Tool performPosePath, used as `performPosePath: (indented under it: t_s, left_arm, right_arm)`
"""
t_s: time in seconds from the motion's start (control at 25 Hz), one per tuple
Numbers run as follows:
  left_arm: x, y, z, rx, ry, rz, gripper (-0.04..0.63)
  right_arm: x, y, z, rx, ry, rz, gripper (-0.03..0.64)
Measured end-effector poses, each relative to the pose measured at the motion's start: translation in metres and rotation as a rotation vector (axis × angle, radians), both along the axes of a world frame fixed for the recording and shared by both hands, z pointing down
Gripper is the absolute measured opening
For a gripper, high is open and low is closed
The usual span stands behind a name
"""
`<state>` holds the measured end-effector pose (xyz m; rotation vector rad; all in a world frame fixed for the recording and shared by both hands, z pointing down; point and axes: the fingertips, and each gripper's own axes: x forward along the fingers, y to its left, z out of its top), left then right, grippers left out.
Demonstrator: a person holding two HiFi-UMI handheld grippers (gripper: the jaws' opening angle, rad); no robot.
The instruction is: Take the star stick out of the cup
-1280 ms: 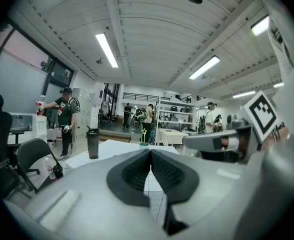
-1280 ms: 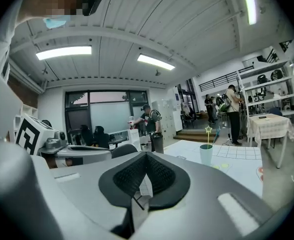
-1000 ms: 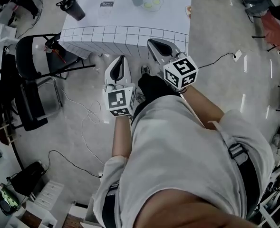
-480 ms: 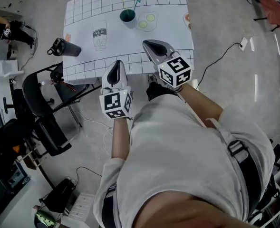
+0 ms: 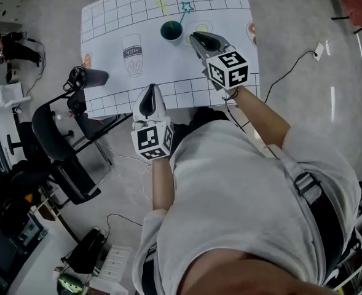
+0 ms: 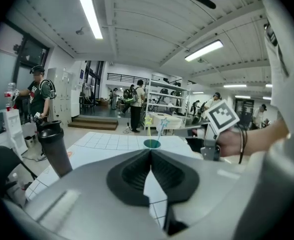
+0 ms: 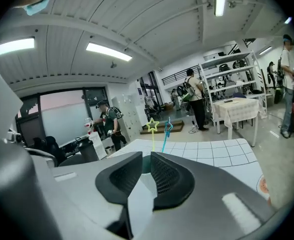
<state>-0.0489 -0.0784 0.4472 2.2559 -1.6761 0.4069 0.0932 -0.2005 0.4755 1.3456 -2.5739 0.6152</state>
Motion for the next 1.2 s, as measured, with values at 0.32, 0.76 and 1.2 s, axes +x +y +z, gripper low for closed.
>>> performPosePath:
  t_s: [0.32, 0.76, 1.2]
  left_arm:
    - [-0.043, -0.022, -0.001, 0.006, 0.011, -0.018, 0.003]
    - [-0.068, -0.038, -0.016, 0.043, 0.001, 0.037, 0.003]
    - [-0.06, -0.044, -0.014, 0.051, 0.029, 0.101, 0.003]
  right_arm:
    - [-0.017, -0.055, 0.029, -0.105, -0.046, 0.074, 0.167]
    - [-0.017, -0.084, 0.029, -0.131, -0.078, 0.136, 0.015]
    - [-0.004, -0.058, -0.067, 0.064, -0.155, 0.108, 0.015]
